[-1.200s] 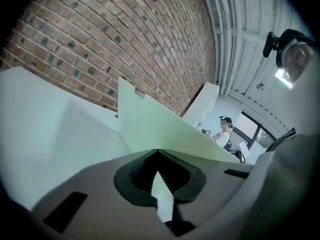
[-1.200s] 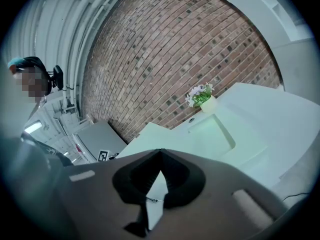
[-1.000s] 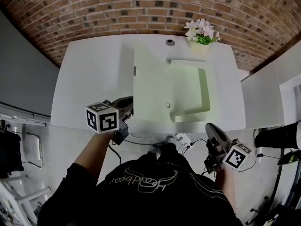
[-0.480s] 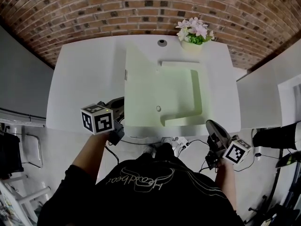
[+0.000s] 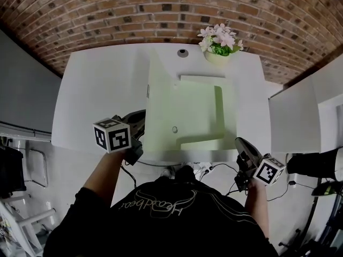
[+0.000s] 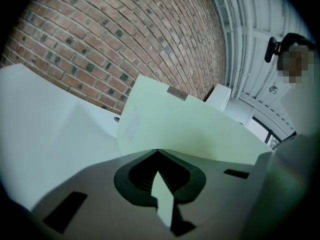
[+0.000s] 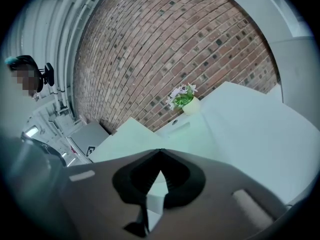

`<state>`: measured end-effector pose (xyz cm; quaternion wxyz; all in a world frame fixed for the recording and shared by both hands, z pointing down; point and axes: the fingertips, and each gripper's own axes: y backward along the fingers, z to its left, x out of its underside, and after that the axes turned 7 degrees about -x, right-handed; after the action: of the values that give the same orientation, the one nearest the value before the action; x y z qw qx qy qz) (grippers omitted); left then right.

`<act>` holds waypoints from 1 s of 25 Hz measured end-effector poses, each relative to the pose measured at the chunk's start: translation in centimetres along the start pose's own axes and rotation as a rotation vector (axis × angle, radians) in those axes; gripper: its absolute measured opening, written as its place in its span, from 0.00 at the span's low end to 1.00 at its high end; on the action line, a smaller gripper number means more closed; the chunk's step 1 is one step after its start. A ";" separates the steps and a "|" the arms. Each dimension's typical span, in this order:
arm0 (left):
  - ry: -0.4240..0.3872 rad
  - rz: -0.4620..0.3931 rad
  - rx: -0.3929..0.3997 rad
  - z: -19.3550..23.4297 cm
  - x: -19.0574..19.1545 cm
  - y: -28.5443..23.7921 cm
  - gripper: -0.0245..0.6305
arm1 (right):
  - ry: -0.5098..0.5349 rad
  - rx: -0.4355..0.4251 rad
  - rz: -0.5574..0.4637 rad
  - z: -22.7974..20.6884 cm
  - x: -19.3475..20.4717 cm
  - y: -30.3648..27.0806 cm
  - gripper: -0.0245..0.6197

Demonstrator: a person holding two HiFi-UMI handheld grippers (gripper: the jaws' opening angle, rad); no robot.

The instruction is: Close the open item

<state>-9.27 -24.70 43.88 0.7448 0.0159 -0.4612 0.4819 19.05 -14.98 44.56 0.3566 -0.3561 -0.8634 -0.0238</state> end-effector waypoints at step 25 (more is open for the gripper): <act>-0.006 -0.036 -0.091 -4.6 -0.5 -4.8 0.04 | 0.074 -0.067 0.127 -7.9 -3.3 -1.7 0.05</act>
<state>-2.72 -25.45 42.87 0.7519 -0.0084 -0.4846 0.4469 24.34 -20.58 48.70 0.3770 -0.4206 -0.8241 -0.0431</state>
